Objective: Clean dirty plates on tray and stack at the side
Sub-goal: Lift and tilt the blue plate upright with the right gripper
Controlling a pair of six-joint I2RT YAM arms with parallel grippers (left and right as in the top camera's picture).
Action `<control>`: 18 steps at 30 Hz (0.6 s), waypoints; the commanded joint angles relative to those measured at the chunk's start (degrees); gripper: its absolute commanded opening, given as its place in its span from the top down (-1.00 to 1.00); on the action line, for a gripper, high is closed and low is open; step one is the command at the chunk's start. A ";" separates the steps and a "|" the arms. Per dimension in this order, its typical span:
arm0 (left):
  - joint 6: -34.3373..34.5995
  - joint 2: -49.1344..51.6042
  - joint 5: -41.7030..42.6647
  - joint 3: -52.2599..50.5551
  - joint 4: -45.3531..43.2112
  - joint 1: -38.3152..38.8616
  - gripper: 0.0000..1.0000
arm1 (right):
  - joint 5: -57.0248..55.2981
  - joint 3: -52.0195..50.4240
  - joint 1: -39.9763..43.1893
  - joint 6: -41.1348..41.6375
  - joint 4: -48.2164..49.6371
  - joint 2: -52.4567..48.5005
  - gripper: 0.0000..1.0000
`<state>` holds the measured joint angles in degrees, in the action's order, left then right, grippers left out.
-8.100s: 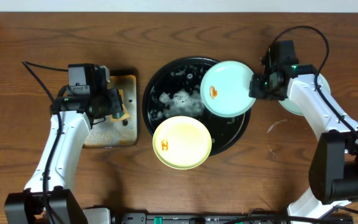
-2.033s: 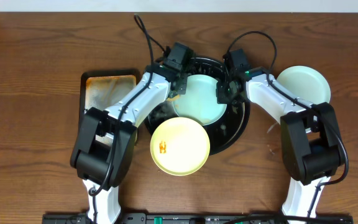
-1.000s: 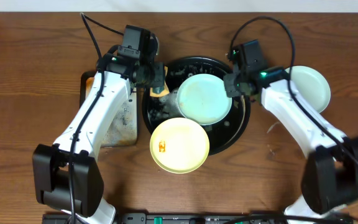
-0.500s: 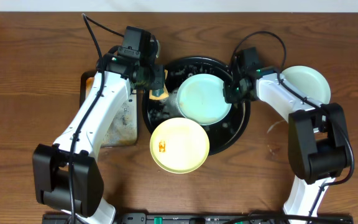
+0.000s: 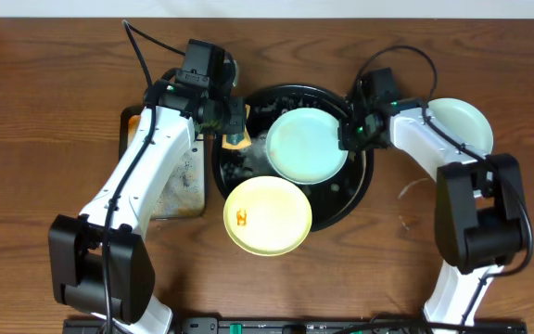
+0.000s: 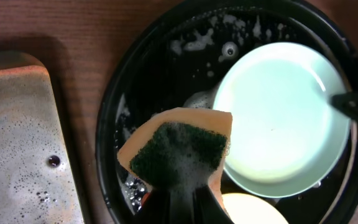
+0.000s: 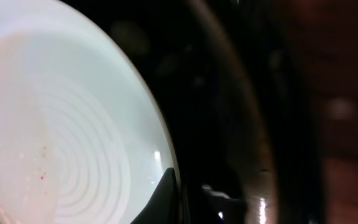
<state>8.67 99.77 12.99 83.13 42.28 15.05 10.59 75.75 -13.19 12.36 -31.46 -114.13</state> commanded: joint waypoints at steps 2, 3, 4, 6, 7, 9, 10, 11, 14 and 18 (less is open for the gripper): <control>-1.22 -0.09 -0.15 0.46 0.13 -0.24 0.82 | -8.76 0.39 1.11 -5.95 1.55 11.39 0.98; -1.22 -0.09 -0.15 0.46 0.07 -0.24 0.82 | -9.60 0.39 1.03 -6.97 1.55 12.74 0.98; -1.25 -0.09 -0.17 0.46 -0.09 -0.24 0.81 | -10.58 0.39 0.92 -8.33 1.46 14.27 0.98; -1.25 -0.09 -0.17 0.46 -0.17 -0.24 0.82 | -13.03 0.39 0.35 -10.56 1.14 16.48 0.98; -1.25 -0.09 -0.17 0.46 -0.28 -0.24 0.82 | -15.74 0.39 -0.50 -12.24 0.85 17.94 0.98; -1.25 -0.09 -0.15 0.46 -0.35 -0.24 0.82 | -19.56 0.39 -2.10 -14.53 0.61 19.10 0.98; -1.25 -0.09 -0.17 0.46 -0.35 -0.24 0.82 | -21.49 0.39 -3.13 -15.58 0.50 19.52 0.98; -1.25 -0.09 -0.15 0.46 -0.33 -0.24 0.81 | -23.04 0.39 -4.07 -16.50 0.39 19.82 0.98; -1.38 -0.09 -0.17 0.46 -0.33 -0.24 0.82 | -30.88 0.39 -7.61 -18.99 0.15 20.06 0.98; -1.38 -0.09 -0.17 0.46 -0.33 -0.24 0.81 | -40.96 0.39 -12.13 -22.21 0.52 20.06 0.98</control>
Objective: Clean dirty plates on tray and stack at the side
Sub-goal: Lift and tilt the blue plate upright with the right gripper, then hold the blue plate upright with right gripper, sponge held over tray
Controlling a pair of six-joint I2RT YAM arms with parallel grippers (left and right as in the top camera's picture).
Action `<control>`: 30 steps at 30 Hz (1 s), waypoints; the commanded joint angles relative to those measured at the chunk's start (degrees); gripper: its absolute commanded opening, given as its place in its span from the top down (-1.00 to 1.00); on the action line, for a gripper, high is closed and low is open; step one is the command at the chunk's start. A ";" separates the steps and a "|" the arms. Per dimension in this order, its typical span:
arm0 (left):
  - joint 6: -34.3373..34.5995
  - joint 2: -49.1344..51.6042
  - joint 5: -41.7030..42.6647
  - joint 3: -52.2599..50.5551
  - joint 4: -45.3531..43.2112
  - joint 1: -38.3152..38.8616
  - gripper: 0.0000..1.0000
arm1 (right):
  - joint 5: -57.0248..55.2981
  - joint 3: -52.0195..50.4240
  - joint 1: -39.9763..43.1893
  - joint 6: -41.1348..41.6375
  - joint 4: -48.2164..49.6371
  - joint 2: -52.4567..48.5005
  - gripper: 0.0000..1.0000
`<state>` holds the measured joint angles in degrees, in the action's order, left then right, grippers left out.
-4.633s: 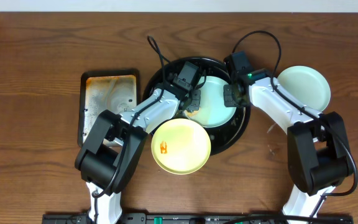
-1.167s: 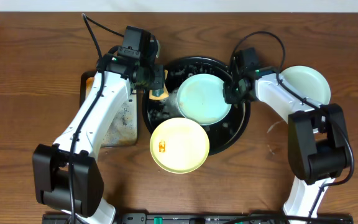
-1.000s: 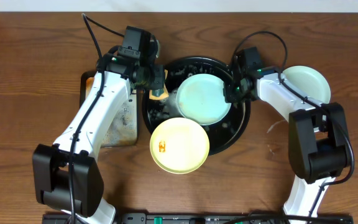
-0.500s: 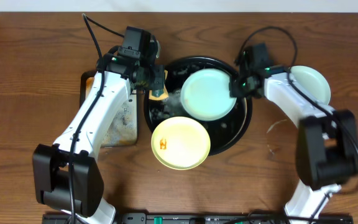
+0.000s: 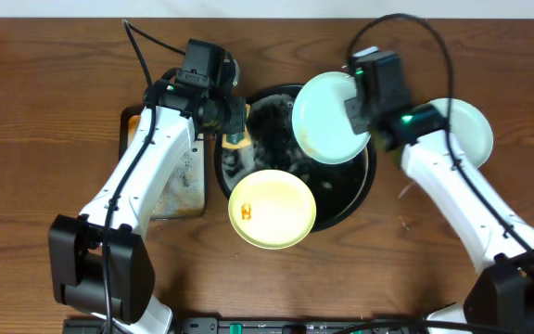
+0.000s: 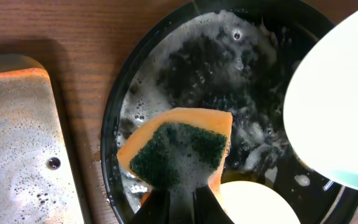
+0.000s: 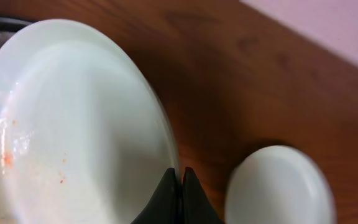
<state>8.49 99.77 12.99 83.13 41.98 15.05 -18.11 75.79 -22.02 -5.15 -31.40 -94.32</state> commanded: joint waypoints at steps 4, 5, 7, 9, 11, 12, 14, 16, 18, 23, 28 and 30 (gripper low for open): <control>-1.20 -0.09 -0.17 0.46 -0.02 -0.26 0.81 | -20.22 0.35 -7.26 -9.05 1.66 0.24 0.98; -1.20 -0.07 -0.17 0.46 -0.02 -0.24 0.81 | -22.58 0.35 -8.35 -10.21 2.12 0.24 0.98; -1.20 -0.07 -0.17 0.46 -0.04 -0.24 0.82 | -27.47 0.35 -10.36 -12.72 3.48 0.24 0.98; -1.22 -0.04 -0.17 0.46 -0.04 -0.24 0.81 | -31.95 0.35 -12.31 -15.34 5.31 0.24 0.98; -1.22 0.00 -0.17 0.46 -0.07 -0.24 0.82 | -34.32 0.35 -13.75 -18.27 6.62 0.24 0.98; -1.22 0.02 -0.17 0.46 -0.04 -0.26 0.82 | -35.95 0.35 -14.58 -19.80 7.32 0.24 0.98; -1.22 0.17 -0.17 0.46 -0.04 -0.26 0.82 | -38.21 0.35 -15.80 -21.29 8.09 0.24 0.98; -1.22 0.22 -0.17 0.46 -0.04 -0.26 0.81 | -40.13 0.35 -16.81 -21.77 8.46 0.24 0.98; -1.22 0.22 -0.17 0.46 -0.04 -0.26 0.82 | -41.99 0.35 -17.59 -21.75 8.87 0.24 0.98; -1.22 0.22 -0.17 0.44 -0.07 -0.26 0.82 | -44.30 0.35 -18.18 -21.75 9.84 0.24 0.98; -1.22 0.22 -0.17 0.44 -0.09 -0.26 0.82 | -45.09 0.35 -18.21 -21.68 9.99 0.24 0.98; -1.22 0.22 -0.17 0.44 -0.24 -0.24 0.82 | -45.09 0.35 -18.18 -21.27 9.99 0.24 0.98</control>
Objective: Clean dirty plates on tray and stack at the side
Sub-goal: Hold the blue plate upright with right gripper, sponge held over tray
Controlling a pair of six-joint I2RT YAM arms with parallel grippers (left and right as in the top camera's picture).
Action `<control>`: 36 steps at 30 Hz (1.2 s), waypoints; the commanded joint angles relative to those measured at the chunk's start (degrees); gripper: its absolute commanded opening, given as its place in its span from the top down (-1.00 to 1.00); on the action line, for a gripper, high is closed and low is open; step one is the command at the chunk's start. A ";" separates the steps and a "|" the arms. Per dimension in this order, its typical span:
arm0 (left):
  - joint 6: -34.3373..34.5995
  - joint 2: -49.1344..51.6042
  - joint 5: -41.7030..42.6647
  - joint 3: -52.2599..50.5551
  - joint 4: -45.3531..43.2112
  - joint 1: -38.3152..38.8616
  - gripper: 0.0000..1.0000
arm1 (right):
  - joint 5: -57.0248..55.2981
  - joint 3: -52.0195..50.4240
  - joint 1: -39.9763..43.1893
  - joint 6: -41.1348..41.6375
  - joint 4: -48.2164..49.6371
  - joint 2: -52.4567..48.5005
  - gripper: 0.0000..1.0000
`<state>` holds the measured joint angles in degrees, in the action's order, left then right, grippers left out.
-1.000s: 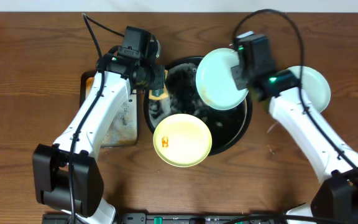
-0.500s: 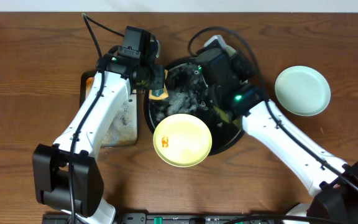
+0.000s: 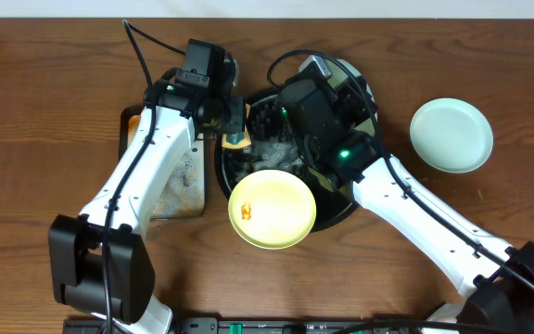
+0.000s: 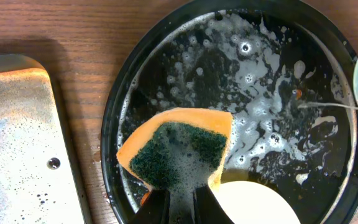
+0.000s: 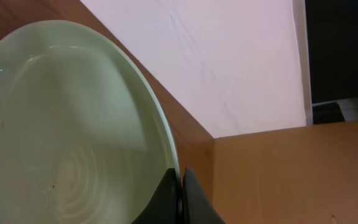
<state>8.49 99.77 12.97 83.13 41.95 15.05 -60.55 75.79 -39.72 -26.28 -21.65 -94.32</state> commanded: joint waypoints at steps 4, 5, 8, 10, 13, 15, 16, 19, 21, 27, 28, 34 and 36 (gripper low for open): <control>-1.22 0.22 -0.15 0.44 -0.68 -0.24 0.81 | -2.62 0.33 -0.44 1.01 0.20 0.24 0.98; -1.22 0.22 -0.13 0.44 -0.81 -0.24 0.81 | -2.58 0.33 -0.44 1.38 0.20 0.24 0.98; -1.20 0.22 -0.13 0.44 -0.90 -0.24 0.81 | -2.38 0.33 -0.44 3.39 -0.48 0.24 0.98; -1.20 0.22 -0.13 0.37 -0.87 -0.24 0.81 | -1.90 0.33 -0.39 5.16 -1.31 0.13 0.98; -1.20 0.22 -0.13 0.28 -0.90 -0.24 0.81 | -1.70 0.33 -0.31 5.70 -1.53 -0.20 0.98; -1.20 0.22 -0.13 0.24 -0.90 -0.24 0.81 | -1.70 0.33 -0.31 5.70 -1.53 -0.44 0.98; -1.20 0.22 -0.13 0.20 -0.90 -0.24 0.81 | -1.70 0.33 -0.31 5.70 -1.53 -0.48 0.98; -1.20 0.22 -0.13 0.07 -0.90 -0.24 0.81 | -1.51 0.33 -0.33 5.70 -1.49 -0.52 0.98; -1.20 0.22 -0.13 -0.26 -0.94 -0.24 0.81 | -1.53 0.33 -0.31 5.70 -1.49 -0.52 0.98; -1.20 0.22 -0.13 -0.52 -1.25 -0.24 0.81 | -1.53 0.33 -0.31 5.68 -1.49 -0.52 0.98; -1.20 0.22 -0.13 -0.52 -1.29 -0.24 0.81 | -1.53 0.33 -0.31 5.68 -1.49 -0.52 0.98; -1.20 0.22 -0.13 -0.52 -1.31 -0.24 0.81 | -1.53 0.33 0.07 5.68 -1.49 -0.52 0.98; -1.20 0.22 -0.13 -0.52 -1.33 -0.24 0.81 | -1.53 0.33 0.07 5.68 -1.49 -0.52 0.98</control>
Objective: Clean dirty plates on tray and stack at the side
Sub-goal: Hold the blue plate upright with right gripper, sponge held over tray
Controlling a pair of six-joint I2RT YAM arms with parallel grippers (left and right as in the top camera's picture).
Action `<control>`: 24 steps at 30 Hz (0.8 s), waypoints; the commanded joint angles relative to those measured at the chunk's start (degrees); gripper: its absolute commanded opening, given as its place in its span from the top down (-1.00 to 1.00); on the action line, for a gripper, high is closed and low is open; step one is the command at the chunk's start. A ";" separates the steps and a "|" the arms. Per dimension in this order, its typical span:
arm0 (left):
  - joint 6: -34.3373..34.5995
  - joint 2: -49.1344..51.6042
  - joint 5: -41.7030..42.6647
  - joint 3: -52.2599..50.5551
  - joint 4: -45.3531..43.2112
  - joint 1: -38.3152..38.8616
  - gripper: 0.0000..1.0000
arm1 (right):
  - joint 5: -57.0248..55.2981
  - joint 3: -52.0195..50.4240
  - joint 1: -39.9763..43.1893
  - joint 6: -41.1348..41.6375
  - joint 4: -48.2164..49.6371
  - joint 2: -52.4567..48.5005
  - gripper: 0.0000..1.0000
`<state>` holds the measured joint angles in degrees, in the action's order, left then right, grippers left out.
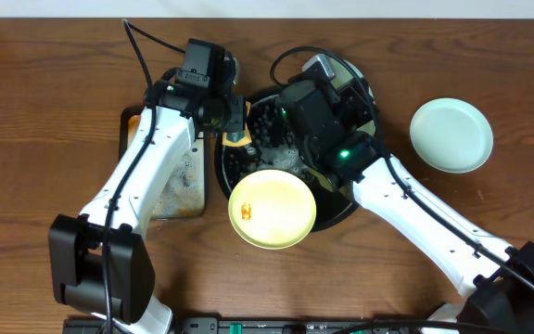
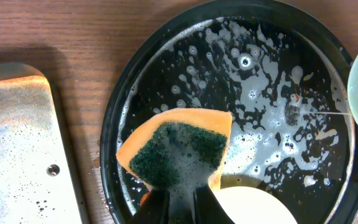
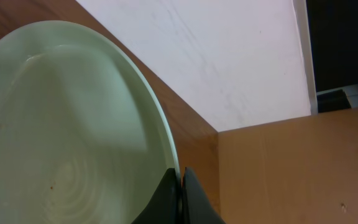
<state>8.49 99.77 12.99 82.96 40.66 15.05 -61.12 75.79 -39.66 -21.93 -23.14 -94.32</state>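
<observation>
The black round tray (image 1: 358, 197) holds soapy water (image 2: 260, 106). My left gripper (image 2: 180, 200) is shut on an orange sponge (image 2: 178, 148) with a green scouring face, held above the tray's left part (image 1: 237, 140). My right gripper (image 3: 180, 186) is shut on the rim of a pale green plate (image 3: 61, 124). That plate is tipped up on edge over the tray's back, with small orange specks on it, and its edge shows in the left wrist view. A yellow plate (image 1: 272, 211) with an orange smear rests on the tray's front rim. A clean pale green plate (image 1: 451, 135) lies on the table to the right.
A sudsy metal dish (image 1: 172, 181) sits left of the tray, under my left arm, and also shows in the left wrist view (image 2: 17, 155). The table's back edge and a pale wall (image 3: 216, 56) are behind the raised plate. Cables loop above the tray's back.
Almost nothing has changed. My right gripper still holds the green plate on edge, tipped very slightly further. The suds in the tray have drifted. The sponge is still over the tray's left part.
The green plate lay in the tray with my right gripper on its right rim. Then it was lifted and tilted over the tray's back right. Later it stood on edge above the tray's back, where it stays. My left gripper held the sponge throughout.
</observation>
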 commanded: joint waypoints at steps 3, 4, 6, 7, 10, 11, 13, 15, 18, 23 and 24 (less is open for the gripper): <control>-1.20 0.22 -0.15 -0.35 -0.04 -0.24 0.80 | -0.96 0.33 0.00 1.33 0.00 -0.52 0.98; -1.20 0.22 -0.15 -0.35 -0.04 -0.24 0.80 | -0.96 0.33 0.00 1.33 0.00 -0.52 0.98; -1.20 0.22 -0.15 -0.35 -0.07 -0.24 0.80 | -0.96 0.33 0.00 1.33 0.00 -0.52 0.98; -1.20 0.22 -0.15 -0.35 -0.07 -0.24 0.80 | -0.96 0.33 0.00 1.33 0.00 -0.52 0.98; -1.18 0.22 -0.15 -0.35 -0.11 -0.24 0.80 | -0.96 0.33 0.00 1.33 0.02 -0.52 0.98; -1.18 0.22 -0.15 -0.35 -0.11 -0.24 0.80 | -0.96 0.33 0.00 1.33 0.00 -0.52 0.98; -1.18 0.22 -0.15 -0.35 -0.11 -0.24 0.80 | -0.96 0.33 0.00 1.33 0.00 -0.52 0.98; -1.18 0.22 -0.15 -0.35 -0.15 -0.24 0.80 | -0.96 0.33 0.00 1.33 0.00 -0.52 0.98; -1.18 0.22 -0.15 -0.35 -0.24 -0.24 0.79 | -0.96 0.33 0.13 1.33 0.00 -0.52 0.98; -1.18 0.22 -0.15 -0.35 -0.26 -0.24 0.74 | -0.96 0.33 0.33 1.33 0.00 -0.52 0.98; -1.18 0.22 -0.15 -0.35 -0.31 -0.24 0.73 | -0.96 0.33 0.33 1.33 0.00 -0.52 0.98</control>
<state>8.47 99.77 12.99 82.96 40.49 15.05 -61.12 75.79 -39.55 -21.93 -23.14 -94.32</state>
